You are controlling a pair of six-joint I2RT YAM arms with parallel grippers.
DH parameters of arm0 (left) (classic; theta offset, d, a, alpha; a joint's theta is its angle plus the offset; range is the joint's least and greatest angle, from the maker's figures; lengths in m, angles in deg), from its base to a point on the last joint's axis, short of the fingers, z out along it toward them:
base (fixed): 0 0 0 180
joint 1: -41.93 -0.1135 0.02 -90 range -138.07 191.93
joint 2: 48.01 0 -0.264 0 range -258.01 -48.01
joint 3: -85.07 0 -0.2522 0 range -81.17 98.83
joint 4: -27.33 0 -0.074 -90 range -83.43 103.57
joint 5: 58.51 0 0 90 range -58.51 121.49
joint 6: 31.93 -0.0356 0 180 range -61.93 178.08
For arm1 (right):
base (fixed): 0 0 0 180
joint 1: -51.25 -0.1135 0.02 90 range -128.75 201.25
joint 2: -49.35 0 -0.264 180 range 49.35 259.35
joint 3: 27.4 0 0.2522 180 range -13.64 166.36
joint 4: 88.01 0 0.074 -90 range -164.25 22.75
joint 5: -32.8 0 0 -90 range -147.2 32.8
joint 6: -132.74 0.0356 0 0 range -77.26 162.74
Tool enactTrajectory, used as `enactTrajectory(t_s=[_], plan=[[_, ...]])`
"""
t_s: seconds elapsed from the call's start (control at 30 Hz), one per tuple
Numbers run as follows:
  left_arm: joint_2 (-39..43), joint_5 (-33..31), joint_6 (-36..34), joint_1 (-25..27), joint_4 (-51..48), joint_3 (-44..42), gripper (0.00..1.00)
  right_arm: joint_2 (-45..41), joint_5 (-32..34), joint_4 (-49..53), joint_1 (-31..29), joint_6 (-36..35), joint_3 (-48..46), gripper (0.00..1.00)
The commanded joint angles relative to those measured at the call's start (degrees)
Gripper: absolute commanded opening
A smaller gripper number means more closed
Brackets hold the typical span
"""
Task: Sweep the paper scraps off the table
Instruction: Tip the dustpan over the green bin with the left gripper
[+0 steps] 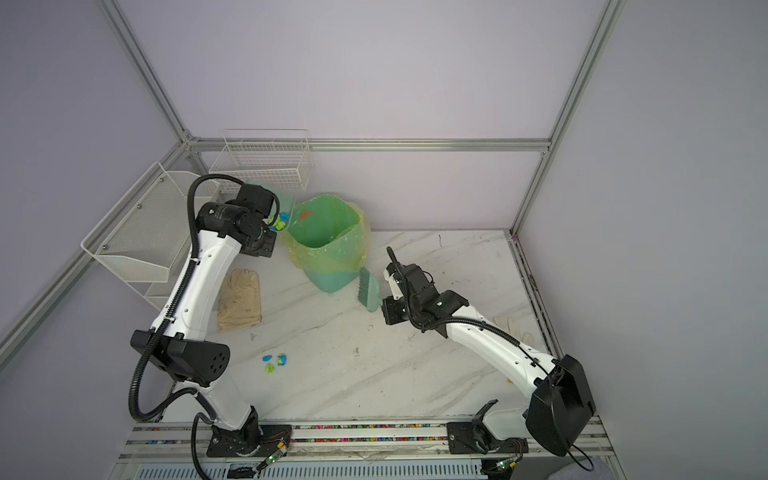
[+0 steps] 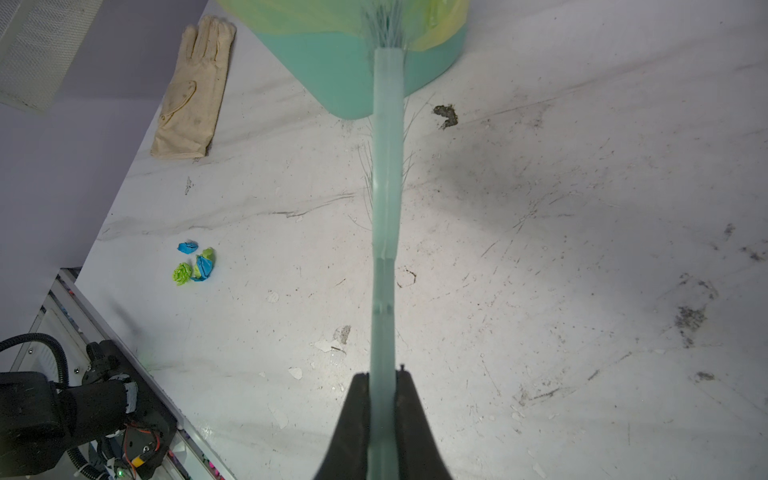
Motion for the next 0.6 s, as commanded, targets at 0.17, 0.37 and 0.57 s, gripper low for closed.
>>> enactTrajectory(t_s=[0.17,0.37,0.57], plan=[[0.00,-19.98,-8.79,7.32,7.17,3.95,0.00,0.75,-0.11,-0.83,0.34,0.60,1.88,0.00],[0.23,-35.25,-15.21,12.99,13.97,-3.10,0.00,2.16,-0.46,-0.93,0.37,0.21,2.72,0.00],[2.52,-46.42,-26.80,15.60,27.14,-17.54,0.00,1.85,-0.87,-0.93,0.39,0.34,2.63,0.00]])
